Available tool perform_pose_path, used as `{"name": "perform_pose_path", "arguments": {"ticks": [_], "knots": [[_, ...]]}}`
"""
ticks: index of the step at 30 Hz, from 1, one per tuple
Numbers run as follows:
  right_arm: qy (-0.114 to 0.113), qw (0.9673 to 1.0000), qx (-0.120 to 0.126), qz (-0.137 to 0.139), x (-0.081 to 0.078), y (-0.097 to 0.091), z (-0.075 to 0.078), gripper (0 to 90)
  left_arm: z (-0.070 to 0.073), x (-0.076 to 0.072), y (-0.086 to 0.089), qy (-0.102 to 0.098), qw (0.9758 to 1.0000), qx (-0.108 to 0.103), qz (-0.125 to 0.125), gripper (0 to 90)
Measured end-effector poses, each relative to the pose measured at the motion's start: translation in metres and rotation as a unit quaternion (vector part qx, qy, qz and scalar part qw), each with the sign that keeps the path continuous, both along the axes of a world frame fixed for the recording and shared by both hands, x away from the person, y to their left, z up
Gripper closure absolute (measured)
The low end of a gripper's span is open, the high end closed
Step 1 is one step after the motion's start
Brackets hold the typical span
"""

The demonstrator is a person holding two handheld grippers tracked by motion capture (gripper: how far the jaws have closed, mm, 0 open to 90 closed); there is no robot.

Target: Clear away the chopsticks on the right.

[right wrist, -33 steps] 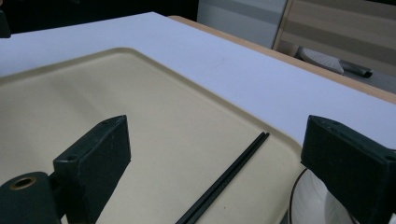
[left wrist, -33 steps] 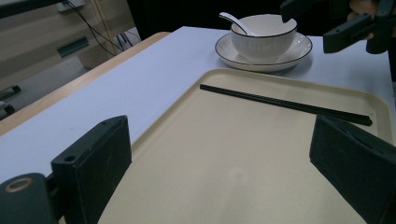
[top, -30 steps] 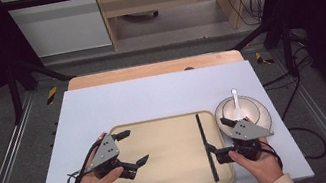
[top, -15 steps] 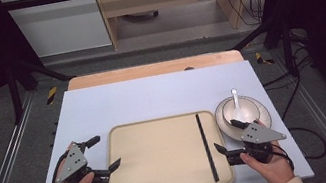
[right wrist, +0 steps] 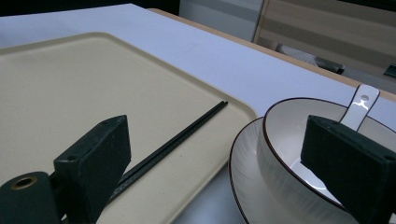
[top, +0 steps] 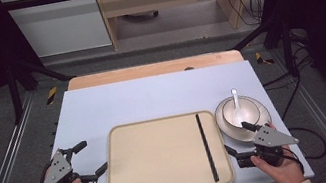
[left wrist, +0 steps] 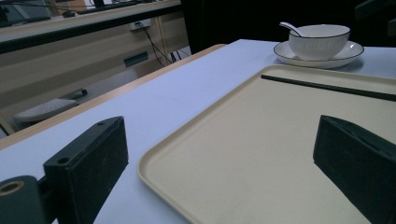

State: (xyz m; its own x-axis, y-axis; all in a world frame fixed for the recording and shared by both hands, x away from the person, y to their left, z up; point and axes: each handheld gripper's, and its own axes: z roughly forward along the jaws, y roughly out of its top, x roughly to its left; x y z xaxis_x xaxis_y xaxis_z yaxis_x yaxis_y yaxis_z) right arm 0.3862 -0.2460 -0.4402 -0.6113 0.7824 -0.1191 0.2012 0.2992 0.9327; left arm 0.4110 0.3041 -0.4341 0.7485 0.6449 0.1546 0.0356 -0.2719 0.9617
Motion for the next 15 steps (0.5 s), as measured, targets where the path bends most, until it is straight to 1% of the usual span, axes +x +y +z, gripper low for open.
{"name": "perform_pose_path", "arguments": {"ticks": [6, 10, 12, 13, 15], "knots": [[0.001, 1.0, 0.004, -0.005, -0.003, -0.006, -0.004, 8.5, -0.008, 0.0, 0.01, 0.003, 0.9999, -0.005, 0.015, 3.0], [0.001, 1.0, 0.004, -0.006, -0.004, -0.008, -0.008, 8.1, -0.01, 0.001, 0.013, 0.002, 0.9999, -0.004, 0.016, 2.9], [0.001, 1.0, 0.002, -0.006, -0.004, -0.009, -0.01, 8.0, -0.011, 0.001, 0.014, 0.003, 0.9998, -0.007, 0.019, 2.9], [0.002, 1.0, 0.002, -0.006, -0.004, -0.009, -0.011, 8.0, -0.011, 0.001, 0.015, 0.003, 0.9998, -0.004, 0.019, 2.8], [0.003, 1.0, 0.004, -0.006, -0.005, -0.009, -0.014, 7.9, -0.014, 0.001, 0.015, 0.007, 0.9997, -0.008, 0.023, 2.8]]}}
